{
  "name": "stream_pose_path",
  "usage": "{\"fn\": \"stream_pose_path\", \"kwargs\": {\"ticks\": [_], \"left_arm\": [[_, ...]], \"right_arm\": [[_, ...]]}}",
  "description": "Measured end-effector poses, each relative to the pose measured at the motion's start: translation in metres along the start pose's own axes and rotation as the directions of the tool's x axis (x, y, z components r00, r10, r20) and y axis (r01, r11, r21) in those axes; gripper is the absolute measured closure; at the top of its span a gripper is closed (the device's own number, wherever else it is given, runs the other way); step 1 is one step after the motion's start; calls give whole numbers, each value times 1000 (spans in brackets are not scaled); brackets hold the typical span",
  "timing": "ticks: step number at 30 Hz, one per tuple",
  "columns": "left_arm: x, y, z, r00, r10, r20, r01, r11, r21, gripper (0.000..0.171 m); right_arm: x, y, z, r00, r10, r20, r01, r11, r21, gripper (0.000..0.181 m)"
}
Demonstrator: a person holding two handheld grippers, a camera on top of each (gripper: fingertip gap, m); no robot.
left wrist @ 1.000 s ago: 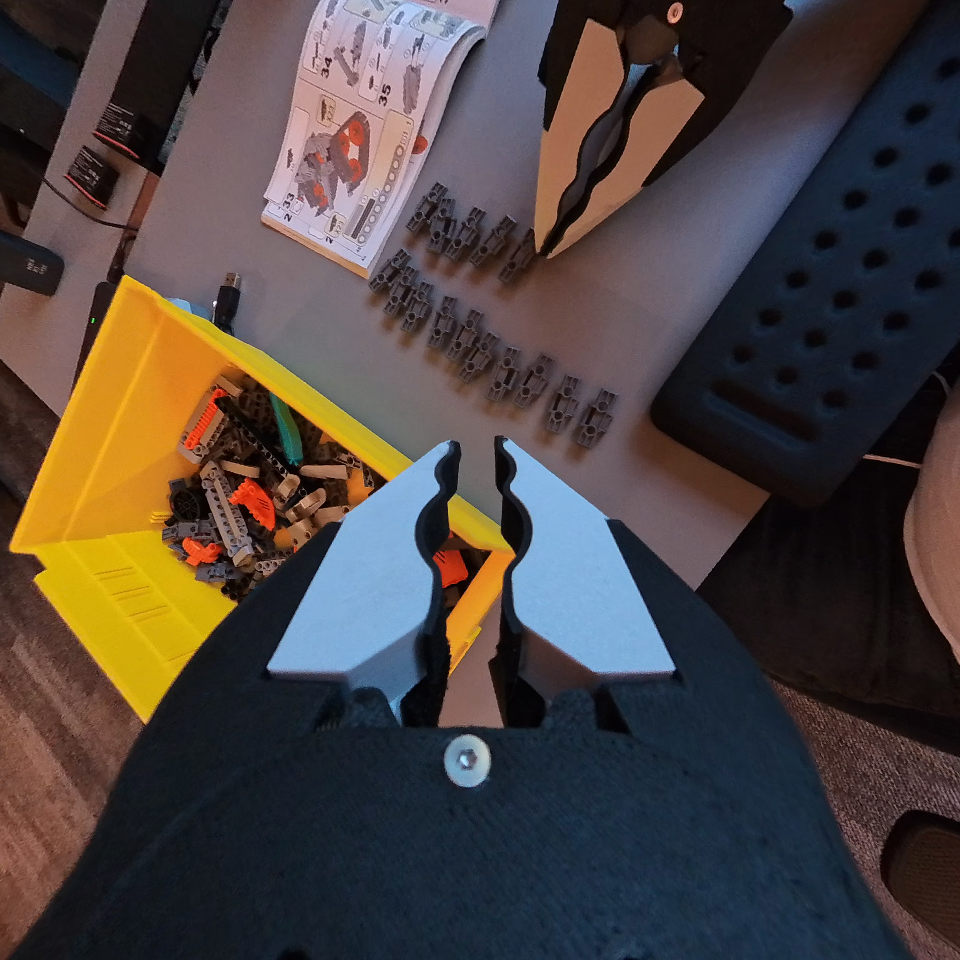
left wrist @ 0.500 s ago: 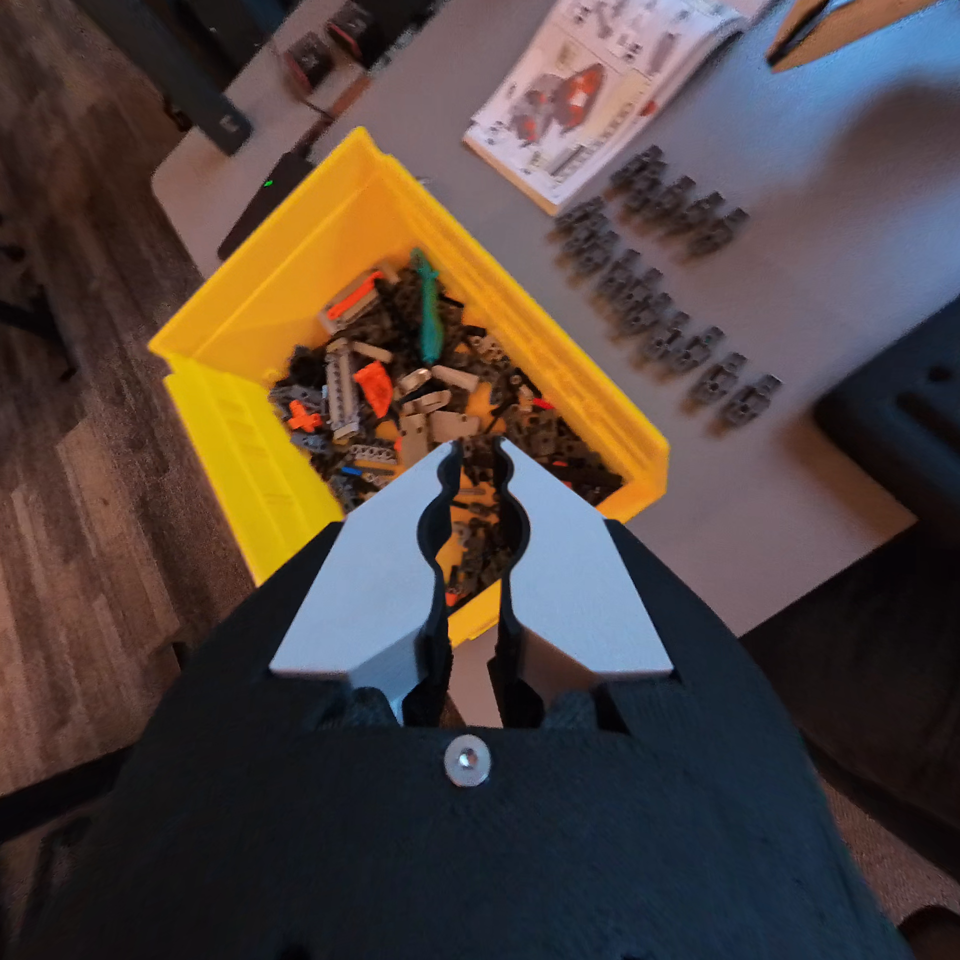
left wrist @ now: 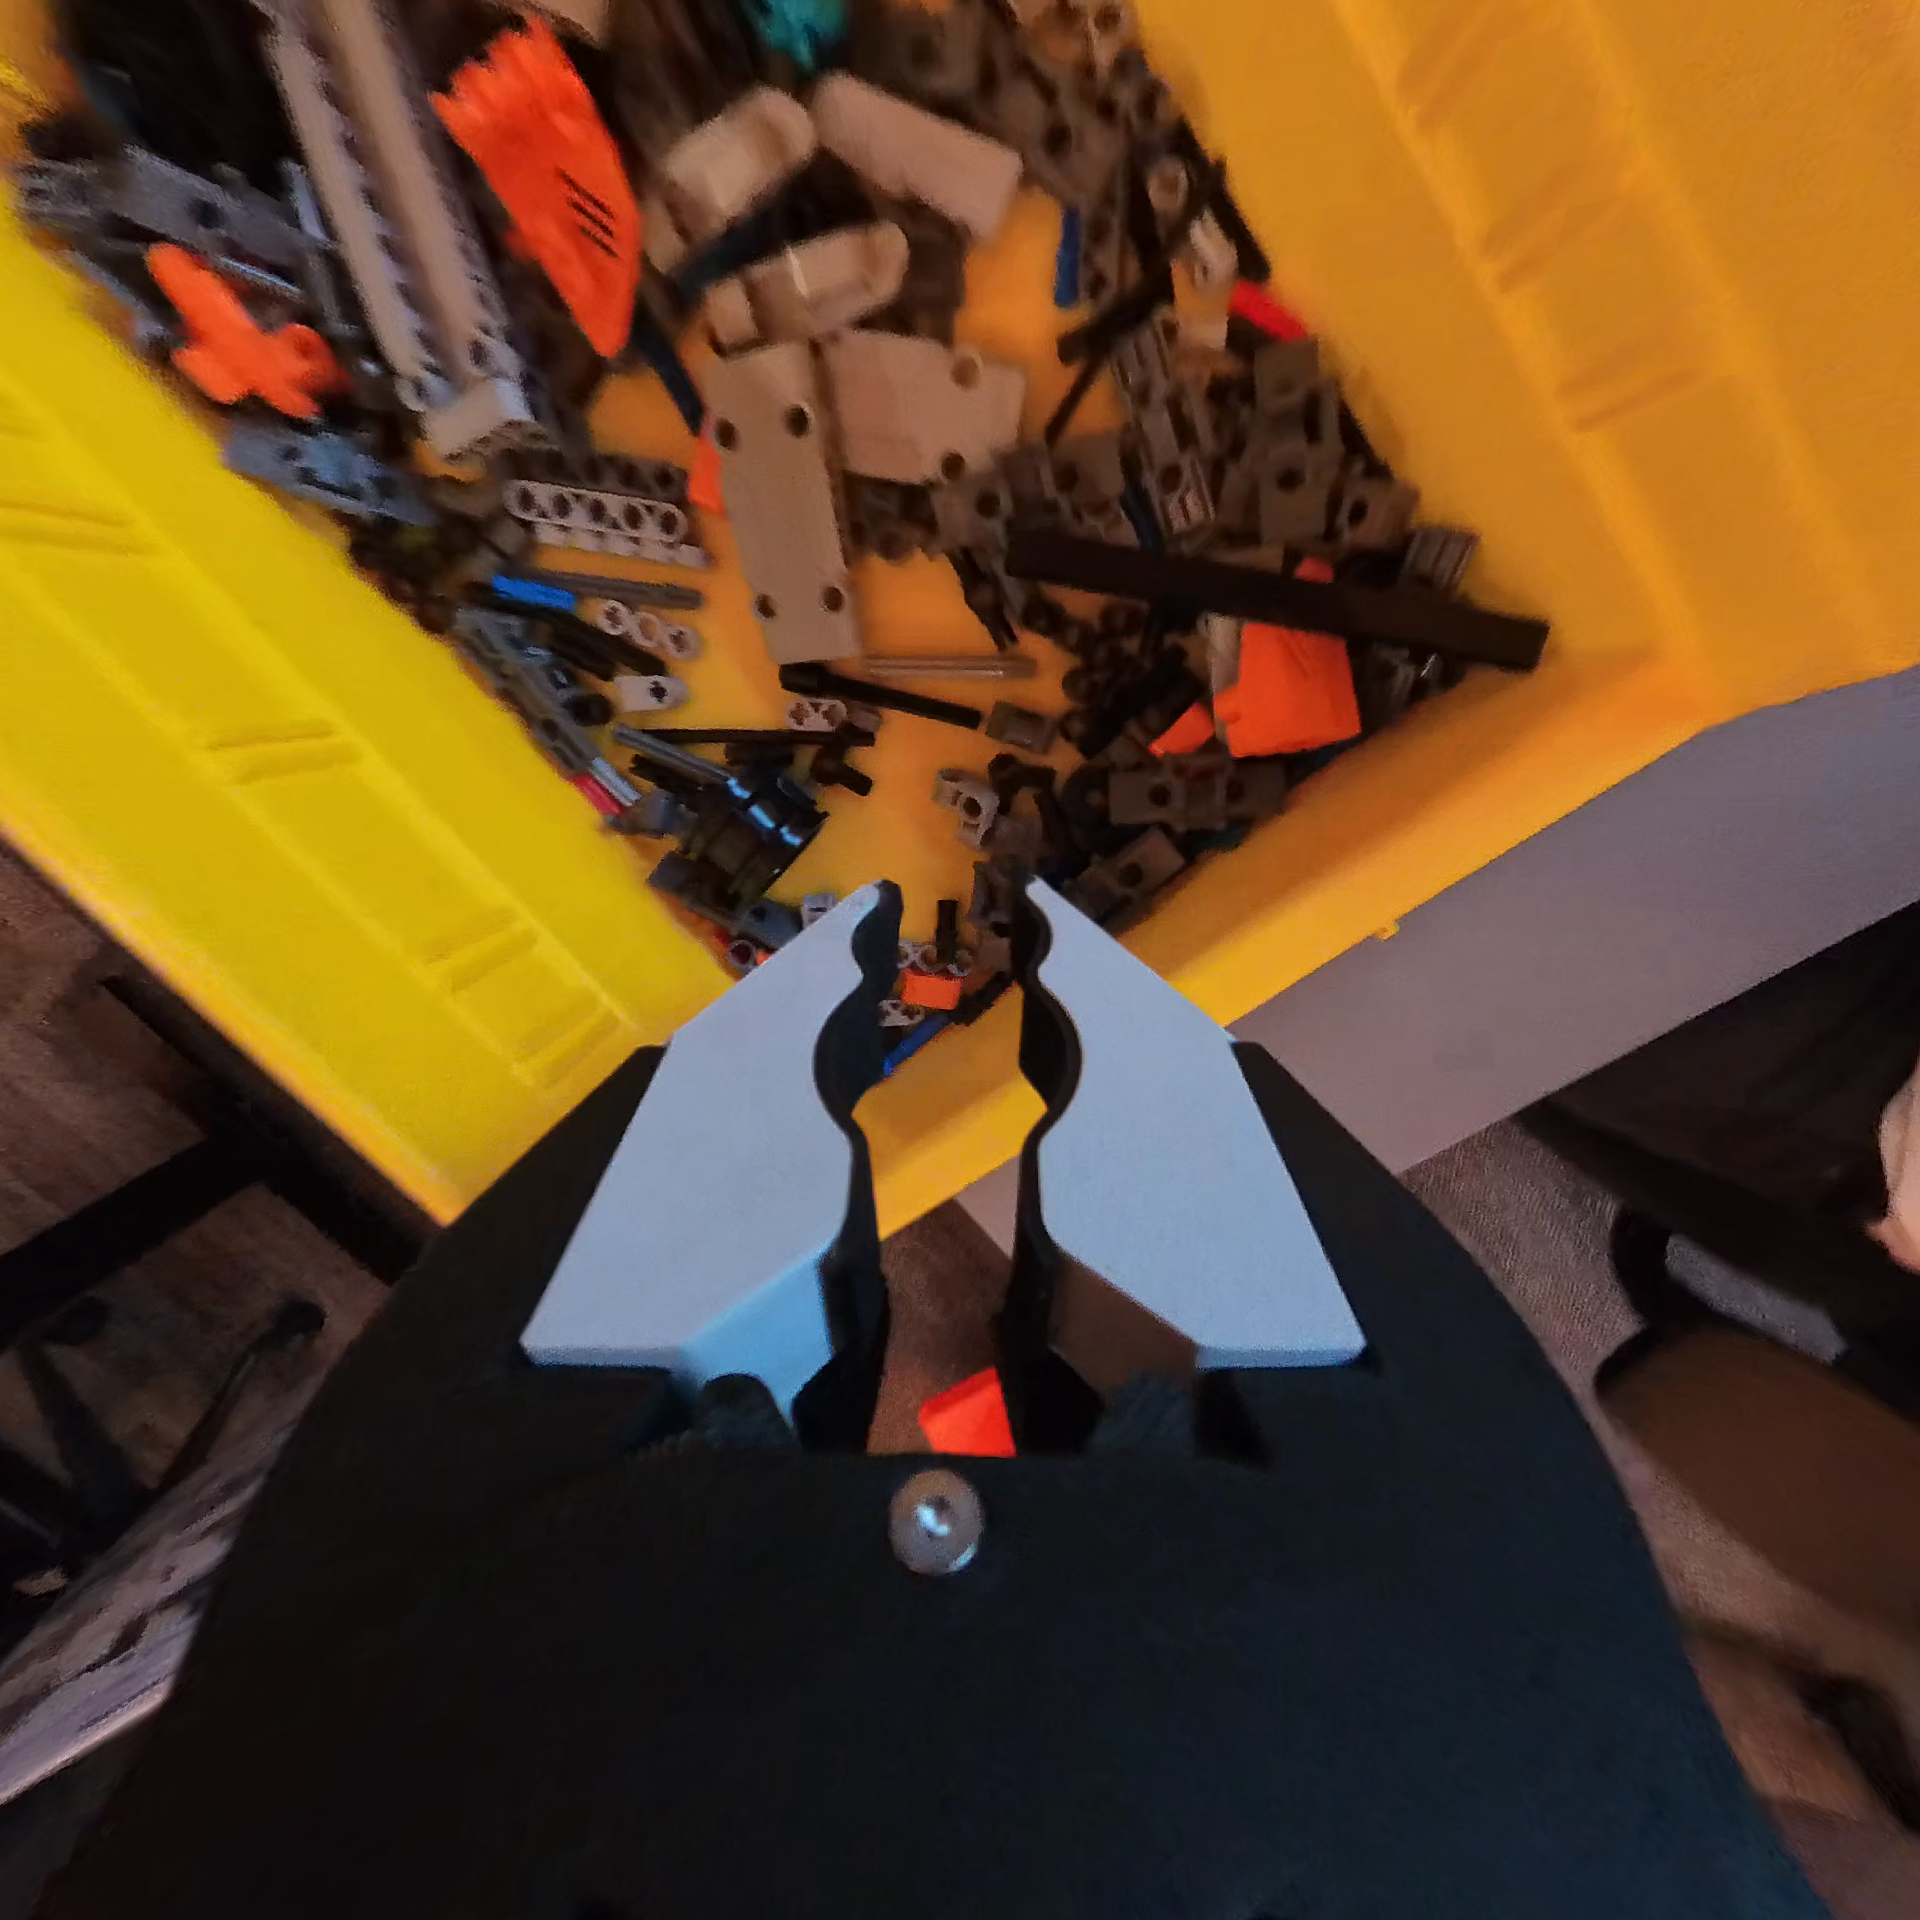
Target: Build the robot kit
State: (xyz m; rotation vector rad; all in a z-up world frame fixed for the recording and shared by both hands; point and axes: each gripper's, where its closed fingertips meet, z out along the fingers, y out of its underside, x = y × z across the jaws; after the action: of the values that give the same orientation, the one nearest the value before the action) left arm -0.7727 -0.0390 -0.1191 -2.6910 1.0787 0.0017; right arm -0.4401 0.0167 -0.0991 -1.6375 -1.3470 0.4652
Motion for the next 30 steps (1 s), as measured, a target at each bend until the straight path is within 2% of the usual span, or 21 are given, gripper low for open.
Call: {"fn": "stream_pose_path", "kwargs": {"ticks": [4,7,13,15,17,20,24,27,30], "left_arm": [[8,7,21,991,34,-129,-46,994,-95,152],[5,18,29,986,13,-165,-44,981,-189,152],[12,21,35,979,18,-204,-63,975,-215,152],[10,24,38,982,32,-185,-76,969,-236,157],[9,19,36,985,33,-167,-67,977,-203,165],[4,9,25,993,29,-118,-43,991,-124,165],[-4,-20,-5,1000,2,-11,-1,997,78,165],[24,-59,-34,998,61,35,-68,955,287,165],[58,-101,-59,961,163,225,-245,878,412,165]], "right_arm": [[-3,3,2,999,29,27,-29,1000,6,175],[0,7,4,997,63,37,-63,998,2,174],[5,13,3,996,84,41,-83,996,-14,174],[4,15,3,996,82,45,-81,996,-25,174],[3,16,3,996,78,48,-77,997,-27,174],[2,16,3,997,68,48,-67,997,-32,174],[-1,10,3,997,60,53,-59,998,-17,174],[-6,2,3,996,57,62,-58,998,8,174],[-12,-24,-2,995,78,69,-85,991,107,173]]}}
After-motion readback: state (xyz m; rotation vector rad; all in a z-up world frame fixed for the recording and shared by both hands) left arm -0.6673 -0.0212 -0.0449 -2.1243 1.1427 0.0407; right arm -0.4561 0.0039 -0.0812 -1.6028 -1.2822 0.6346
